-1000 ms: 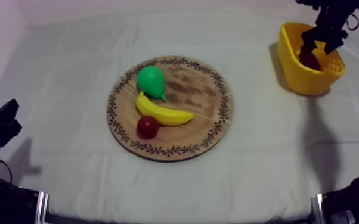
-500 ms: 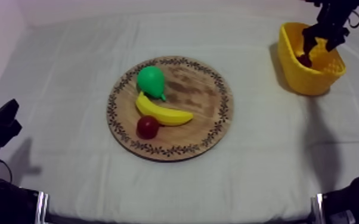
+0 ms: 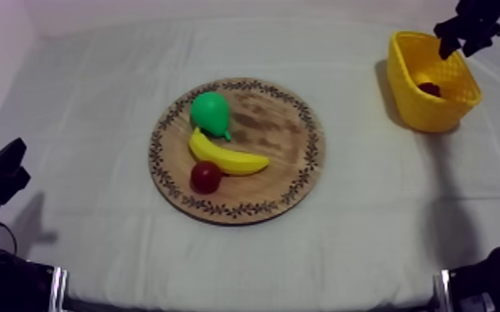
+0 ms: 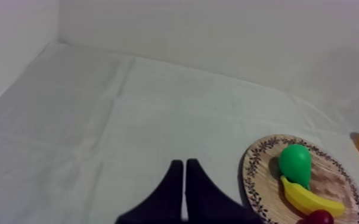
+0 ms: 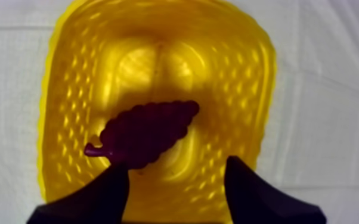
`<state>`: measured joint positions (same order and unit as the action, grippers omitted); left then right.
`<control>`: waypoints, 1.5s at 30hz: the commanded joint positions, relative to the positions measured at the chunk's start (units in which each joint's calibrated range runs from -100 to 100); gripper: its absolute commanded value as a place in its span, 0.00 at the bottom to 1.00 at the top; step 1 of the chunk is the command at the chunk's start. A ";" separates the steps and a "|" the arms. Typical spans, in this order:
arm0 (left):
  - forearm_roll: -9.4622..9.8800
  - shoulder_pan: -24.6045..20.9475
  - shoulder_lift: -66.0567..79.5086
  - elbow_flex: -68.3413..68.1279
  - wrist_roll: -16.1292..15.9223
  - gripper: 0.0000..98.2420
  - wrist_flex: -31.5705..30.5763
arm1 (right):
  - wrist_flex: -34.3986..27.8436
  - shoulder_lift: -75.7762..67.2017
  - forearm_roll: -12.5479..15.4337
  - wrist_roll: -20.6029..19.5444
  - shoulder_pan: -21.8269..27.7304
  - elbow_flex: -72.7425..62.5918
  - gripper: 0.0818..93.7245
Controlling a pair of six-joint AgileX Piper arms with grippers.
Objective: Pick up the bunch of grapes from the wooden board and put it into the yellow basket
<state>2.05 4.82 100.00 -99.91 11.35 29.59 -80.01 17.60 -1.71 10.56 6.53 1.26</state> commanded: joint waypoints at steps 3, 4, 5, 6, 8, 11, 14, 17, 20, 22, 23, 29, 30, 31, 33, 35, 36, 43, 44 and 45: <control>0.02 0.00 0.00 0.02 0.00 0.00 -0.01 | 0.56 -4.07 -0.33 -0.12 -0.12 2.29 0.46; 0.02 0.00 0.00 0.02 0.00 0.00 -0.01 | 0.57 -4.92 -0.34 -0.14 -0.16 2.84 0.45; 0.02 0.00 0.00 0.02 0.00 0.00 -0.01 | 0.57 -5.74 -0.35 -0.16 -0.21 3.39 0.45; 0.02 0.00 0.00 0.02 0.00 0.00 -0.01 | 0.60 -6.55 -0.37 -0.18 -0.25 3.98 0.44; 0.02 0.00 0.00 0.02 0.00 0.00 -0.01 | 0.74 -8.10 -0.40 -0.22 -0.33 5.19 0.44; 0.02 0.00 0.00 0.02 0.00 0.00 -0.01 | 1.00 -10.26 -0.42 -0.23 -0.32 7.13 0.43; 0.02 0.00 0.00 0.02 0.00 0.00 -0.01 | 1.15 -12.22 -0.37 -0.16 -0.21 9.04 0.42; 0.02 0.00 0.00 0.02 0.00 0.00 -0.01 | 1.41 -14.05 -0.36 -0.11 -0.06 10.79 0.41; 0.02 0.00 0.00 0.02 0.00 0.00 -0.01 | 1.95 -15.83 -0.48 -0.16 0.10 12.59 0.39; 0.02 0.00 0.00 0.02 0.00 0.00 -0.01 | 2.22 -17.00 -0.53 -0.16 0.16 13.72 0.37; 0.02 0.00 0.00 0.02 0.00 0.00 -0.01 | 2.33 -17.58 -0.54 -0.17 0.17 14.28 0.37; 0.02 0.00 0.00 0.02 0.00 0.00 -0.01 | 3.36 -21.68 -0.52 -0.20 0.21 18.07 0.33; 0.02 0.00 0.00 0.02 0.00 0.00 -0.01 | 3.59 -22.52 -0.52 -0.21 0.16 18.86 0.32; 0.02 0.00 0.00 0.02 0.00 0.00 -0.01 | 3.85 -23.39 -0.52 -0.22 0.11 19.71 0.32; 0.02 0.00 0.00 0.02 0.00 0.00 -0.01 | 4.48 -25.27 -0.57 -0.28 -0.06 21.53 0.31; 0.02 0.00 0.00 0.02 0.00 0.00 -0.01 | 5.10 -27.30 -0.61 -0.33 -0.22 23.44 0.29; 0.02 0.00 0.00 0.02 0.00 0.00 -0.01 | 5.39 -28.39 -0.63 -0.33 -0.32 24.45 0.29; 0.02 0.00 0.00 0.02 0.00 0.00 -0.01 | 7.60 -36.96 -0.97 -0.42 -0.85 32.16 0.26; 0.02 0.00 0.00 0.02 0.00 0.00 -0.01 | 7.91 -38.23 -1.08 -0.45 -0.90 33.36 0.26; 0.02 0.00 0.00 0.02 0.00 0.00 -0.01 | 8.23 -39.48 -1.16 -0.48 -0.93 34.56 0.26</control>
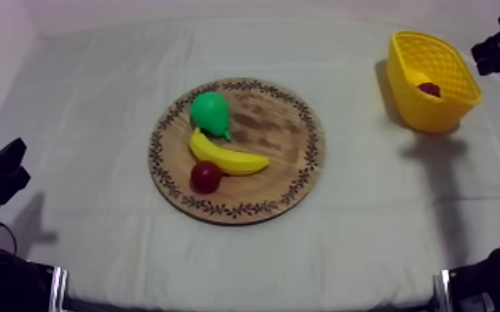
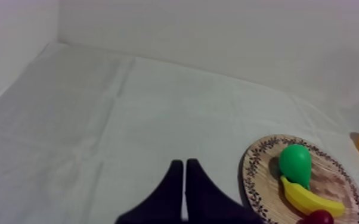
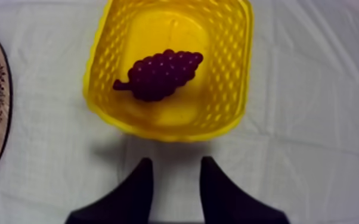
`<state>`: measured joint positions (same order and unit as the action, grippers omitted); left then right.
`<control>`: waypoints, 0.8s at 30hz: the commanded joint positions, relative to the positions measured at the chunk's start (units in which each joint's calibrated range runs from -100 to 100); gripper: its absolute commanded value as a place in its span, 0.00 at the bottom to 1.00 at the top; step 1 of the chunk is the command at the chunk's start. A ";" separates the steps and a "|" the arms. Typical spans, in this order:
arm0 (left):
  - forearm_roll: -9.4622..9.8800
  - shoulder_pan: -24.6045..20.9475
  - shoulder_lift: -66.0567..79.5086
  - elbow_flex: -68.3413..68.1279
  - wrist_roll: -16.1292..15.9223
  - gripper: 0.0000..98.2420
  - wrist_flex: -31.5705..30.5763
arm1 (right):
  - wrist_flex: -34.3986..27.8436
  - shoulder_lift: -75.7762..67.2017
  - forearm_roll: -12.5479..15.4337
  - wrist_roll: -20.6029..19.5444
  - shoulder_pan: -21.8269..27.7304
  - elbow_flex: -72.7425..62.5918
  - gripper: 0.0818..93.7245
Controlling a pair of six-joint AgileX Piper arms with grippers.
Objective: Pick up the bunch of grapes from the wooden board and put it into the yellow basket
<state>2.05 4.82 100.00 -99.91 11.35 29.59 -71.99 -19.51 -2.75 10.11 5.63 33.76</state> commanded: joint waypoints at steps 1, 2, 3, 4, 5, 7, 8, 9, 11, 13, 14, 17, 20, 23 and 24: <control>0.02 0.00 0.00 0.02 0.00 0.00 -0.01 | 0.50 -3.60 -0.22 -0.05 -0.06 3.24 0.25; 0.02 0.00 0.00 0.02 0.00 0.00 -0.01 | 0.71 -4.84 -0.29 -0.07 -0.07 4.36 0.25; 0.02 0.00 0.00 0.02 0.00 0.00 -0.01 | 0.87 -6.12 -0.36 -0.07 -0.09 5.48 0.24; 0.02 0.00 0.00 0.02 0.00 0.00 -0.01 | 1.02 -7.42 -0.46 -0.09 -0.12 6.60 0.24; 0.02 0.00 0.00 0.02 0.00 0.00 -0.01 | 1.19 -8.72 -0.54 -0.11 -0.14 7.71 0.23; 0.02 0.00 0.00 0.02 0.00 0.00 -0.01 | 1.55 -11.31 -0.74 -0.23 -0.25 9.94 0.21; 0.02 0.00 0.00 0.02 0.00 0.00 -0.01 | 1.75 -12.61 -0.82 -0.30 -0.30 11.02 0.20; 0.02 0.00 0.00 0.02 0.00 0.00 -0.01 | 1.95 -13.90 -0.91 -0.39 -0.36 12.08 0.19; 0.02 0.00 0.00 0.02 0.00 0.00 -0.01 | 2.22 -16.52 -1.11 -0.55 -0.59 14.14 0.18; 0.02 0.00 0.00 0.02 0.00 0.00 -0.01 | 2.35 -19.20 -1.28 -0.71 -0.94 16.20 0.16; 0.02 0.00 0.00 0.02 0.00 0.00 -0.01 | 2.39 -20.55 -1.31 -0.72 -1.08 17.17 0.15; 0.02 0.00 0.00 0.02 0.00 0.00 -0.01 | 2.32 -24.42 -1.23 -0.62 -1.31 19.80 0.13; 0.02 0.00 0.00 0.02 0.00 0.00 -0.01 | 2.10 -27.98 -0.98 -0.37 -1.32 22.18 0.10; 0.02 0.00 0.00 0.02 0.00 0.00 -0.01 | 2.49 -31.36 -1.07 -0.24 -1.38 25.20 0.06; 0.02 0.00 0.00 0.02 0.00 0.00 -0.01 | 2.61 -32.55 -1.09 -0.16 -1.37 26.24 0.05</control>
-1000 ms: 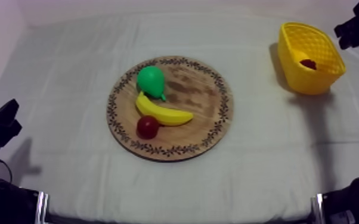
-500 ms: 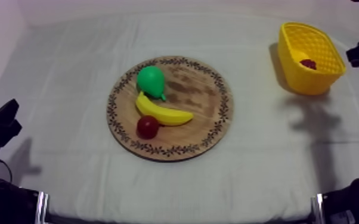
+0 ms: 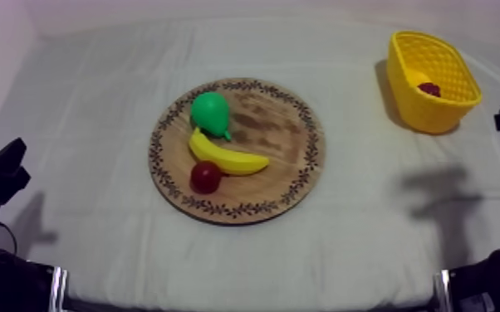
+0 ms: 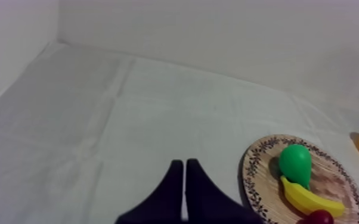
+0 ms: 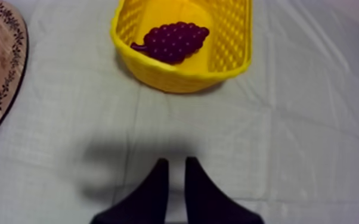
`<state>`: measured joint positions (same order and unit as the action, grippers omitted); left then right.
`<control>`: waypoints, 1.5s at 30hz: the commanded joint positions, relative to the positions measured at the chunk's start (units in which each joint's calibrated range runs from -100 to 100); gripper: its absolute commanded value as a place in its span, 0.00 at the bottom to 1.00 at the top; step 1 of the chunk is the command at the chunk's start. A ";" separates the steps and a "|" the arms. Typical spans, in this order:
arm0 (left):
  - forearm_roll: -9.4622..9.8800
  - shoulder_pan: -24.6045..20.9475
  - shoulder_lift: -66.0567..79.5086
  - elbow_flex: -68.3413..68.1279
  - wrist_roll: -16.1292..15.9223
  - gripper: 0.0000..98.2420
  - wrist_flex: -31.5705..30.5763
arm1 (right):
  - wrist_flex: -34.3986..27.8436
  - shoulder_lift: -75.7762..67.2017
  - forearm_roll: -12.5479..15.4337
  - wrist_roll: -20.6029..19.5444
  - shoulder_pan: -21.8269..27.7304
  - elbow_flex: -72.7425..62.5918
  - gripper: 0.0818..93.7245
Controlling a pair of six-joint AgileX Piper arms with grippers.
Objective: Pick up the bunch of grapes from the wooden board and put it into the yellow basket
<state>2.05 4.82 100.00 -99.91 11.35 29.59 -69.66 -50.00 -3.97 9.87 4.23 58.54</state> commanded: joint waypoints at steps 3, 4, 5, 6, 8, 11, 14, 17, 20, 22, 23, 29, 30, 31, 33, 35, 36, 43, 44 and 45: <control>0.02 0.00 0.00 0.02 0.00 0.00 -0.01 | 0.91 -5.53 -0.23 -0.02 -0.19 4.48 0.02; 0.02 0.00 0.00 0.02 0.00 0.00 -0.01 | 1.40 -6.72 -0.49 -0.27 -0.39 5.60 0.02; 0.02 0.00 0.00 0.02 0.00 0.00 -0.01 | 2.02 -7.99 -0.81 -0.62 -0.67 6.79 0.01; 0.02 0.00 0.00 0.02 0.00 0.00 -0.01 | 2.74 -9.34 -1.23 -1.05 -1.00 8.08 0.01; 0.02 0.00 0.00 0.02 0.00 0.00 -0.01 | 4.40 -12.06 -1.96 -1.76 -1.52 10.73 0.01; 0.02 0.00 0.00 0.02 0.00 0.00 -0.01 | 7.32 -15.81 -2.96 -2.80 -1.95 13.96 0.00; 0.02 0.00 0.00 0.02 0.00 0.00 -0.01 | 10.52 -19.24 -3.75 -3.74 -2.38 17.26 0.00; 0.02 0.00 0.00 0.02 0.00 0.00 -0.01 | 13.71 -22.30 -4.26 -4.62 -2.83 21.02 0.00; 0.02 0.00 0.00 0.02 0.00 0.00 -0.01 | 16.88 -25.17 -4.75 -5.66 -3.32 24.72 0.00; 0.02 0.00 0.00 0.02 0.00 0.00 -0.01 | 18.96 -26.96 -5.24 -6.51 -3.67 27.04 0.00; 0.02 0.00 0.00 0.02 0.00 0.00 -0.01 | 19.97 -27.84 -5.52 -7.01 -3.84 28.10 0.00; 0.02 0.00 0.00 0.02 0.00 0.00 -0.01 | 26.52 -32.56 -7.40 -10.73 -4.40 33.51 0.00; 0.02 0.00 0.00 0.02 0.00 0.00 -0.01 | 27.66 -33.26 -7.61 -11.27 -4.42 34.22 0.00; 0.02 0.00 0.00 0.02 0.00 0.00 -0.01 | 28.67 -33.95 -7.77 -11.68 -4.43 34.89 0.00; 0.02 0.00 0.00 0.02 0.00 0.00 -0.01 | 30.07 -35.30 -7.86 -12.22 -4.36 36.11 0.00; 0.02 0.00 0.00 0.02 0.00 0.00 -0.01 | 31.21 -36.48 -7.83 -12.57 -4.15 37.31 0.00; 0.02 0.00 0.00 0.02 0.00 0.00 -0.01 | 31.78 -37.10 -7.78 -12.64 -4.03 38.02 0.00; 0.02 0.00 0.00 0.02 0.00 0.00 -0.01 | 32.63 -42.22 -5.56 -10.54 -3.59 40.38 0.00; 0.02 0.00 0.00 0.02 0.00 0.00 -0.01 | 32.49 -42.87 -5.24 -10.17 -3.60 40.47 0.00; 0.02 0.00 0.00 0.02 0.00 0.00 -0.01 | 32.20 -43.58 -4.73 -9.47 -3.63 40.53 0.00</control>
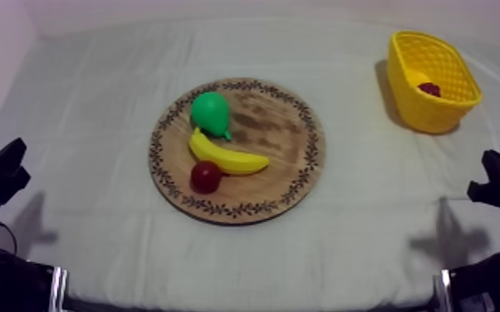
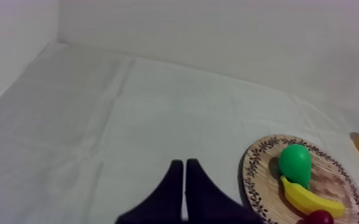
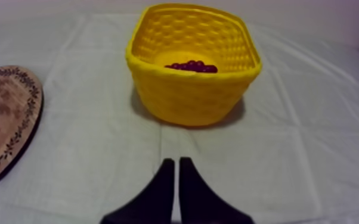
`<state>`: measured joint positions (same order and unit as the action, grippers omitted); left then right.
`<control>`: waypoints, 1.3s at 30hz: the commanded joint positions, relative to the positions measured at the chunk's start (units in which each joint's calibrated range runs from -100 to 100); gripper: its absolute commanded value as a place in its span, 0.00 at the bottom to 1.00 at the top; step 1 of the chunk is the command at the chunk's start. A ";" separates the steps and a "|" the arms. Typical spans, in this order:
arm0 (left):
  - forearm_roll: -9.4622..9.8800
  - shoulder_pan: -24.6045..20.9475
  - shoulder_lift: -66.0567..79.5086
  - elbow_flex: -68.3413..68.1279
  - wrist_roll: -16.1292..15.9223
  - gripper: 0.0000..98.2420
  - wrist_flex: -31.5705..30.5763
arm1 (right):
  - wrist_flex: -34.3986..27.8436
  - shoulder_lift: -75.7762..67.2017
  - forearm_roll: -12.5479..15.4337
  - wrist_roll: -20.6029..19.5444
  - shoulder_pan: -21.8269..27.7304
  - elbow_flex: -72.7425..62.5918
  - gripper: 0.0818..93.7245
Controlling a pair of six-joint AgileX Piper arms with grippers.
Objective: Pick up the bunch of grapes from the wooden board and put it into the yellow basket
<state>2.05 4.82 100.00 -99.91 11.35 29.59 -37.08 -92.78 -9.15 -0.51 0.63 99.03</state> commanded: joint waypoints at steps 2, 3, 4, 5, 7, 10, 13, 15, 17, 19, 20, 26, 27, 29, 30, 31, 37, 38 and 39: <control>0.02 0.00 0.00 0.02 0.02 0.00 -0.01 | -0.81 -1.87 1.44 2.36 -0.10 0.15 0.00; 0.02 0.00 0.00 0.02 0.03 0.00 -0.01 | -0.94 -2.17 1.90 3.23 -0.05 0.20 0.00; 0.02 0.00 0.00 0.02 0.02 0.00 -0.01 | -1.02 -2.39 2.31 4.12 0.05 0.23 0.00; 0.02 0.00 0.00 0.02 0.02 0.00 -0.01 | -1.04 -2.54 2.77 4.99 0.21 0.25 0.00; 0.02 0.00 0.00 0.02 0.03 0.00 -0.01 | -1.05 -2.72 4.04 7.46 0.58 0.34 0.00; 0.02 0.00 0.00 0.02 0.00 0.00 -0.01 | -0.95 -2.83 7.00 12.59 0.89 0.59 0.00; 0.02 0.00 0.00 0.02 0.00 0.00 -0.01 | -1.06 -2.87 8.85 15.20 1.28 0.77 0.00; 0.02 0.00 0.00 0.02 0.01 0.00 -0.01 | -1.10 -2.88 9.34 15.06 1.55 0.81 0.00; 0.02 0.00 0.00 0.02 0.02 0.00 -0.01 | -1.12 -2.88 9.58 14.51 1.69 0.84 0.00; 0.02 0.00 0.00 0.02 0.02 0.00 -0.01 | -1.14 -2.89 9.70 13.96 1.75 0.85 0.00; 0.02 0.00 0.00 0.02 0.03 0.00 -0.01 | -1.14 -2.89 9.73 13.76 1.77 0.85 0.00; 0.02 0.00 0.00 0.02 0.02 0.00 -0.01 | -1.14 -2.89 9.80 13.10 1.81 0.86 0.00; 0.02 0.00 0.00 0.02 0.01 0.00 -0.01 | -1.15 -2.89 9.80 13.07 1.81 0.86 0.00; 0.02 0.00 0.00 0.02 0.03 0.00 -0.01 | -1.15 -2.89 9.81 13.03 1.81 0.86 0.00; 0.02 0.00 0.00 0.02 0.02 0.00 -0.01 | -1.15 -2.89 9.81 13.00 1.81 0.86 0.00; 0.02 0.00 0.00 0.02 0.02 0.00 -0.01 | -1.15 -2.89 9.81 12.98 1.81 0.86 0.00; 0.02 0.00 0.00 0.02 0.03 0.00 -0.01 | -1.15 -2.89 9.81 12.94 1.82 0.86 0.00; 0.02 0.00 0.00 0.02 0.03 0.00 -0.01 | -1.15 -2.89 9.81 12.94 1.82 0.86 0.00; 0.02 0.00 0.00 0.02 0.02 0.00 -0.01 | -1.15 -2.89 9.81 12.94 1.82 0.86 0.00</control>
<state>2.05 4.82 100.00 -99.91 11.39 29.59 -38.22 -95.66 0.65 12.47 2.46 99.84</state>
